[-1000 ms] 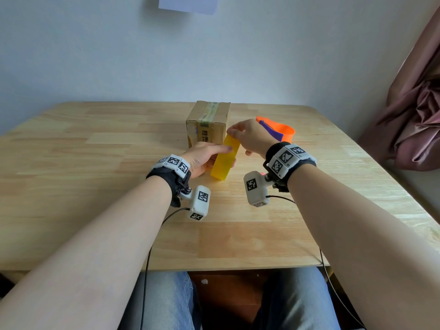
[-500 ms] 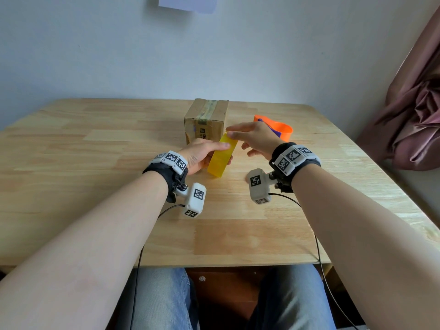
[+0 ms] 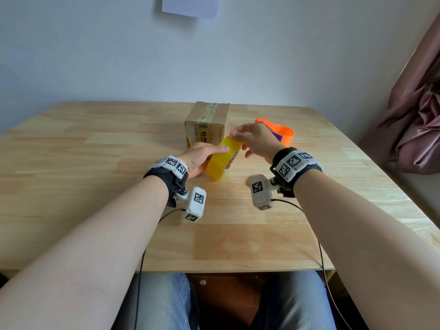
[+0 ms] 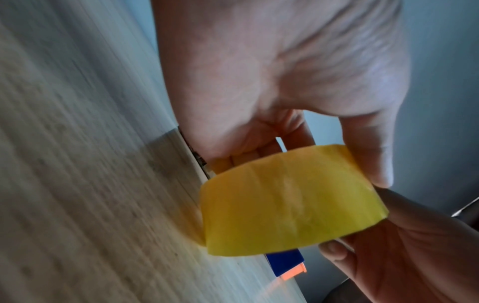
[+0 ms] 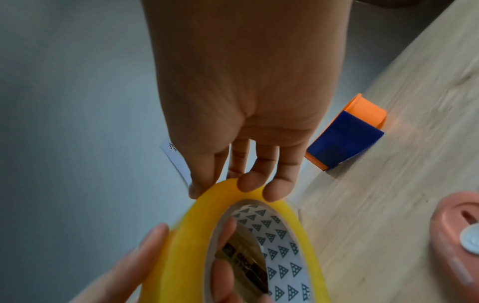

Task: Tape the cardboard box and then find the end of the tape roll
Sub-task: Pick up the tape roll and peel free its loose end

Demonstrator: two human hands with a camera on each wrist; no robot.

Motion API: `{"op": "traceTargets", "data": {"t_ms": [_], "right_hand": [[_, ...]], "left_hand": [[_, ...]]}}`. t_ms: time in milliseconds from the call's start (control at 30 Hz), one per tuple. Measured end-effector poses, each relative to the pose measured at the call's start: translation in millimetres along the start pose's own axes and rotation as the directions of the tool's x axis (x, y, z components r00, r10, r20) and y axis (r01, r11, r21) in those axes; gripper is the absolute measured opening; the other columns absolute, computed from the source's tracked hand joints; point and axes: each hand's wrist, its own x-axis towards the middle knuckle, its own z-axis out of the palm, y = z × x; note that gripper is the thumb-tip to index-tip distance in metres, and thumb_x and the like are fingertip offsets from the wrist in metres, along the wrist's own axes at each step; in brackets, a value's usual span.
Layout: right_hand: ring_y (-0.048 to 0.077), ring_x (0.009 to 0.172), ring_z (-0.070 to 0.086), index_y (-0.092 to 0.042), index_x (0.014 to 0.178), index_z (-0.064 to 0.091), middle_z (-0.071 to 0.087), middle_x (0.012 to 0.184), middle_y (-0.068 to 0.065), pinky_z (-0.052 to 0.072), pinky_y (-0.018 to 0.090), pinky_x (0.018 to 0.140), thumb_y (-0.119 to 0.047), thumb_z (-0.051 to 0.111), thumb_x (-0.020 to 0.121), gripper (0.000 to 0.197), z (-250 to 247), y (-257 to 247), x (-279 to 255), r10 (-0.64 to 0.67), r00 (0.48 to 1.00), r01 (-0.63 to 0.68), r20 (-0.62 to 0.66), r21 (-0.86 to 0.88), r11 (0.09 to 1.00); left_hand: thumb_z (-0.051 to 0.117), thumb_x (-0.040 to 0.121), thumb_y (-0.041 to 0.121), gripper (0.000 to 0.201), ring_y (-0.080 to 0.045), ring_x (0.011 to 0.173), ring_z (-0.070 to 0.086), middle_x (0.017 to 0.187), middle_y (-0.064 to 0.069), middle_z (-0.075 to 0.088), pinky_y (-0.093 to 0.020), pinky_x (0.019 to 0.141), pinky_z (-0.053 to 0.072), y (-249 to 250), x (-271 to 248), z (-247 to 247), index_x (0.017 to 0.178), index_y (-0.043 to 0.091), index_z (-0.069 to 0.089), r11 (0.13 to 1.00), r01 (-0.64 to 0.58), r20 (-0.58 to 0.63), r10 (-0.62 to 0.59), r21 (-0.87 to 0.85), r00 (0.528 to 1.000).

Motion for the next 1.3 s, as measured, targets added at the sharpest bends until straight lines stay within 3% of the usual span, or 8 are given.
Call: {"op": "traceTargets", "data": {"t_ms": [133,233,367,533,700,967,1133,1300], "right_hand": [[0.019,0.078,0.068,-0.013,0.127,0.072,0.074,0.114,0.002,0.067,0.044,0.071,-0.033,0.072,0.097,0.035,-3.9,-2.6,-1.8,-0.011,1.0,0.011,-0.001,-0.016,1.0],[0.019,0.076,0.072,-0.013,0.119,0.077,0.076,0.102,0.002,0.067,0.043,0.07,-0.036,0.074,0.095,0.033,-7.7,-7.2,-3.6,0.017,1.0,-0.017,-0.002,-0.073,0.997],[0.02,0.073,0.075,-0.008,0.103,0.077,0.077,0.091,0.013,0.067,0.039,0.065,-0.03,0.077,0.093,0.024,-10.8,-17.3,-3.6,0.049,0.998,-0.052,-0.037,-0.086,0.995],[0.027,0.088,0.076,-0.017,0.118,0.06,0.066,0.098,0.003,0.068,0.047,0.069,-0.056,0.073,0.089,0.05,-7.5,-30.0,-7.2,0.215,0.973,-0.2,0.08,-0.166,0.966],[0.03,0.09,0.08,-0.016,0.12,0.061,0.066,0.109,0.009,0.067,0.045,0.08,-0.047,0.081,0.086,0.05,-6.0,-33.1,-8.2,0.301,0.948,-0.299,0.105,-0.028,0.954],[0.024,0.081,0.081,-0.008,0.11,0.068,0.078,0.102,0.014,0.067,0.04,0.08,-0.04,0.078,0.091,0.039,4.3,-34.5,-6.3,0.299,0.952,-0.301,0.064,0.032,0.953],[0.023,0.079,0.081,-0.014,0.117,0.06,0.073,0.103,0.007,0.067,0.039,0.078,-0.046,0.08,0.087,0.049,5.8,-42.9,-7.1,0.304,0.95,-0.302,0.074,-0.037,0.953],[0.027,0.083,0.081,-0.016,0.123,0.061,0.067,0.111,0.006,0.067,0.042,0.079,-0.041,0.08,0.089,0.047,3.8,-50.7,-3.2,0.306,0.948,-0.293,0.092,-0.135,0.947]], "left_hand": [[0.065,0.099,0.02,0.022,-0.031,0.094,0.072,0.107,-0.021,0.074,-0.044,0.088,0.059,-0.5,1.4,-1.9,0.11,0.002,0.071,1.0,0.009,0.004,-0.009,-0.004,1.0],[0.068,0.098,0.021,0.02,-0.03,0.094,0.073,0.106,-0.02,0.076,-0.046,0.093,0.059,-0.1,2.9,-1.0,0.107,0.004,0.073,1.0,0.002,-0.01,-0.002,0.014,1.0],[0.072,0.095,0.023,0.019,-0.027,0.091,0.075,0.114,-0.021,0.078,-0.042,0.09,0.06,2.7,5.8,4.2,0.104,0.005,0.075,0.999,-0.012,-0.039,0.014,0.051,0.999],[0.081,0.087,0.028,0.042,-0.031,0.096,0.076,0.111,-0.024,0.078,-0.051,0.105,0.055,2.3,9.4,6.1,0.117,-0.001,0.075,0.996,-0.012,-0.048,0.017,0.091,0.999],[0.083,0.084,0.032,0.044,-0.03,0.094,0.077,0.104,-0.019,0.081,-0.053,0.107,0.054,0.1,7.9,6.9,0.116,0.002,0.076,0.994,-0.011,-0.063,0.018,0.108,0.998],[0.09,0.06,0.054,0.07,-0.035,0.107,0.077,0.101,-0.015,0.083,-0.056,0.108,0.052,-2.3,10.1,10.0,0.109,0.006,0.079,0.993,-0.018,-0.148,0.035,0.115,0.988],[0.087,0.076,0.04,0.057,-0.035,0.111,0.076,0.108,-0.016,0.081,-0.056,0.109,0.051,-2.6,4.2,5.9,0.119,0.005,0.075,0.997,0.003,-0.163,0.009,0.071,0.987],[0.091,0.067,0.041,0.055,-0.036,0.112,0.074,0.111,-0.014,0.081,-0.058,0.108,0.052,-3.1,5.7,5.4,0.112,0.012,0.078,0.997,0.028,-0.178,-0.016,0.065,0.984]]}}
